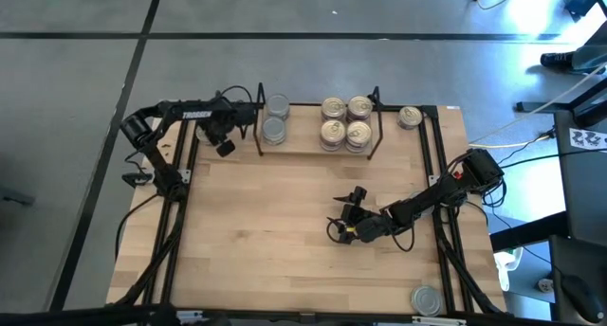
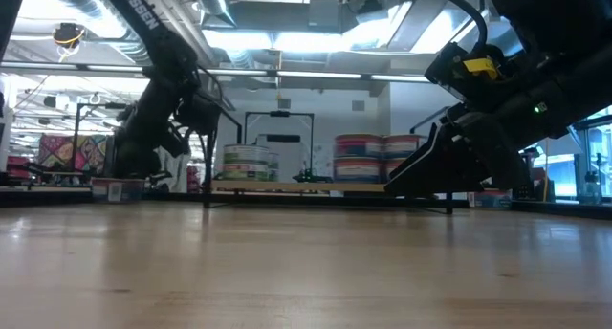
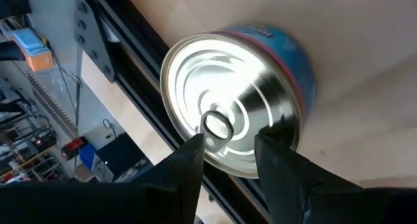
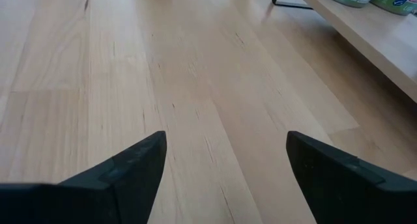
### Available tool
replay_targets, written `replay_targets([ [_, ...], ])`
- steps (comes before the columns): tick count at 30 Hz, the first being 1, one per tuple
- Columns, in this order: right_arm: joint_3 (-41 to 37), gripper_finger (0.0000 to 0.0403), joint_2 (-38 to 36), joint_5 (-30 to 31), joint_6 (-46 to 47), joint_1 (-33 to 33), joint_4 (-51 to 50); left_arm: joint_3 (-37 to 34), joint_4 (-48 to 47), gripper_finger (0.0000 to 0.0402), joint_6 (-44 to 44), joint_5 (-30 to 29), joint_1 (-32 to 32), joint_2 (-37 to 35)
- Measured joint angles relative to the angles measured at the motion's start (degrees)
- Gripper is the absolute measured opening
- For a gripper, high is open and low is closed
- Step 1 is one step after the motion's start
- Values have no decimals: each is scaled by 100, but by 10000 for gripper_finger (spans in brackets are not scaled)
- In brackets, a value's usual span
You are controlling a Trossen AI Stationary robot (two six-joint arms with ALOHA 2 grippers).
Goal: Stack canned seafood by type on shelf
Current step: Put the blue pink tuna can on the shelf
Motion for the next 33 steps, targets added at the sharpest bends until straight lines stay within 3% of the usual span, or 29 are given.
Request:
replay_targets([
  [16, 0, 314, 0, -3, 1, 0, 0, -190, -346, 136, -724, 204, -307, -114],
  [22, 0, 314, 0, -58, 0, 1, 13, -565, -221, 136, -716, 346, -307, -523],
  [33, 0, 314, 2, -48, 0, 0, 79, -610, -120, 136, -447, 745, -342, -1438],
])
